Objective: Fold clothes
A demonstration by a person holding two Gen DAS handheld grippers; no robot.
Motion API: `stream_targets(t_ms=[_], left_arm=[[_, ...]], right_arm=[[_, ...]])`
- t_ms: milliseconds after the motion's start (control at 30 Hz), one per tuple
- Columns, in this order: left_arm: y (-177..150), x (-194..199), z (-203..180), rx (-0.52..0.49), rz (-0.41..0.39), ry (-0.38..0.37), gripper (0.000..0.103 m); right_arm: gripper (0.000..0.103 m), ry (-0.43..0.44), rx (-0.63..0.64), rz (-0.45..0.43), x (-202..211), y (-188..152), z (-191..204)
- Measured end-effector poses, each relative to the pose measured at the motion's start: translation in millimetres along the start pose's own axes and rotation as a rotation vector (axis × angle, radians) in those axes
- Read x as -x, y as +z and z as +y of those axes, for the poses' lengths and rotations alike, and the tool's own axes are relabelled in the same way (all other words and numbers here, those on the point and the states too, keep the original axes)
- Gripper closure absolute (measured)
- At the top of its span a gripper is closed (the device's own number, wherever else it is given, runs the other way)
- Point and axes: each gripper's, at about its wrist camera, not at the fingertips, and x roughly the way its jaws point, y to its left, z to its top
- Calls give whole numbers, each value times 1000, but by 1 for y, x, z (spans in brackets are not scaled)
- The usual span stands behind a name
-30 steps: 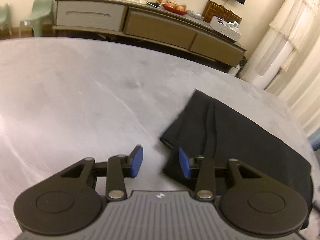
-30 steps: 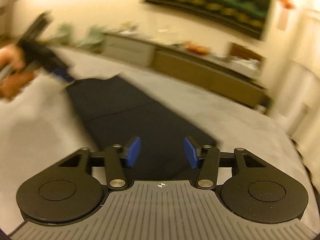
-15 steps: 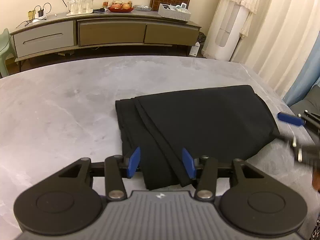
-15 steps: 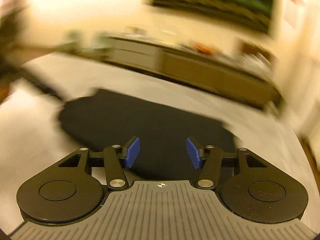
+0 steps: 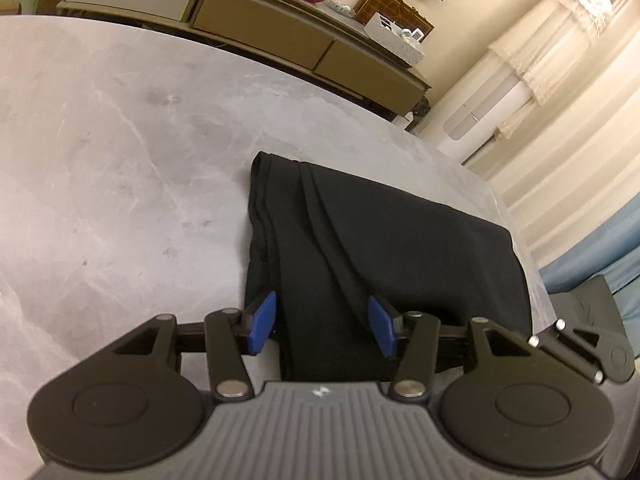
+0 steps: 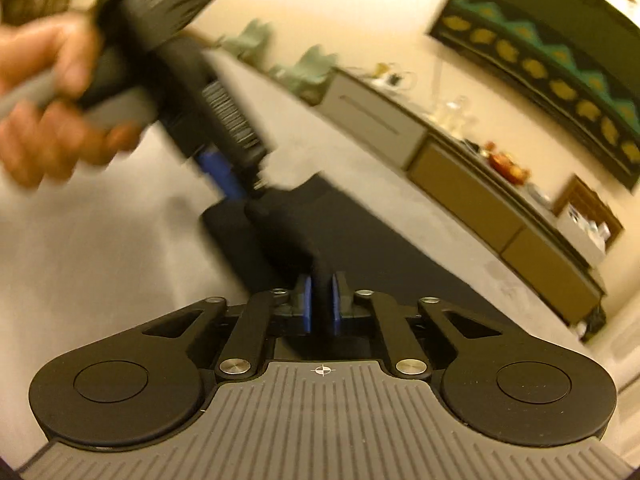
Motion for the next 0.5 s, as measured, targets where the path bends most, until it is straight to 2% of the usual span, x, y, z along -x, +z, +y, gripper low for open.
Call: stream_targets(t_ms=[133, 233, 333, 400, 467, 500], left_arm=[[1, 5, 0, 27, -25, 10, 54], [2, 12, -3, 23, -54, 26, 54], [2, 16, -12, -23, -80, 53, 54], [-1, 23, -29, -95, -141, 102, 55], [-5, 32, -48, -179, -215, 154, 55], [-9, 38, -58, -220, -257, 174, 55]], right_arm=[[99, -7, -97, -31, -3, 12, -9], [99, -11, -46, 4, -24, 12, 8], [99, -25, -38, 29, -37, 4, 19], [90, -22, -52, 9, -33, 3, 17], [50, 13, -98, -2, -20, 5, 3], [47, 31, -134, -8, -10, 6, -7]])
